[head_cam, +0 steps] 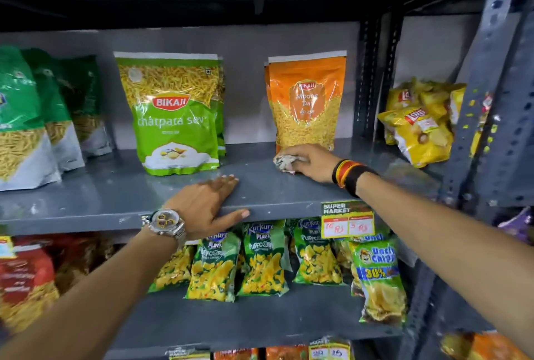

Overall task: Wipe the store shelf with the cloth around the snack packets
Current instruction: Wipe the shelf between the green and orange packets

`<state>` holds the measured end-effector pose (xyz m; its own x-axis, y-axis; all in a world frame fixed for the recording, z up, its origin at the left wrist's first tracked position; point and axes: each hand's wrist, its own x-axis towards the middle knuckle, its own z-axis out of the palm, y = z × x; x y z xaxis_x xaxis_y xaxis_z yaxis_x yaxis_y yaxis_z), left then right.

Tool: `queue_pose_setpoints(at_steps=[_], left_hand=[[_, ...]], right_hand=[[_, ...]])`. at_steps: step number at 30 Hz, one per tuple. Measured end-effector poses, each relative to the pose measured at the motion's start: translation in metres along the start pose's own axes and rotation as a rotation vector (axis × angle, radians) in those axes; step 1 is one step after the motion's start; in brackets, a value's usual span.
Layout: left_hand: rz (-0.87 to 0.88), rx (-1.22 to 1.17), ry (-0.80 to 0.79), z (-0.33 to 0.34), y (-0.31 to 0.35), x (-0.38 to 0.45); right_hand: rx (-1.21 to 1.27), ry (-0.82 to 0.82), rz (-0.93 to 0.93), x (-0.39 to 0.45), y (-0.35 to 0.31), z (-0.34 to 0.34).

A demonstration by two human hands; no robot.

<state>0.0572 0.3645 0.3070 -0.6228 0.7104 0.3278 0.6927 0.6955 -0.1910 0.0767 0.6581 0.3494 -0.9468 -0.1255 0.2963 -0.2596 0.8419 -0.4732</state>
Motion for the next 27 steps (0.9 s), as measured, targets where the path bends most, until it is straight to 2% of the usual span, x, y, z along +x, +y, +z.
queue_pose_setpoints(at_steps=[8, 12, 14, 17, 19, 23, 27], left_hand=[[0.000, -0.005, -0.014, 0.000, 0.002, -0.002], [-0.017, 0.008, -0.004, 0.002, 0.001, -0.002], [-0.014, 0.006, -0.007, 0.002, 0.001, -0.002], [-0.003, 0.000, -0.003, 0.001, 0.000, -0.002], [0.002, -0.002, -0.001, 0.000, 0.000, -0.003], [0.013, -0.001, -0.015, -0.002, 0.002, -0.007], [0.026, 0.003, -0.027, -0.005, 0.001, -0.005]], right_hand=[[0.106, -0.153, -0.033, -0.026, -0.017, -0.009], [0.112, -0.359, -0.056, -0.068, -0.037, -0.025], [0.133, -0.313, -0.001, -0.069, -0.037, -0.040], [0.101, -0.107, 0.076, -0.049, -0.028, -0.045], [0.068, -0.075, 0.092, -0.043, -0.024, -0.030], [0.107, -0.142, 0.064, -0.068, -0.048, -0.007], [0.153, -0.204, 0.081, -0.106, -0.055, -0.026]])
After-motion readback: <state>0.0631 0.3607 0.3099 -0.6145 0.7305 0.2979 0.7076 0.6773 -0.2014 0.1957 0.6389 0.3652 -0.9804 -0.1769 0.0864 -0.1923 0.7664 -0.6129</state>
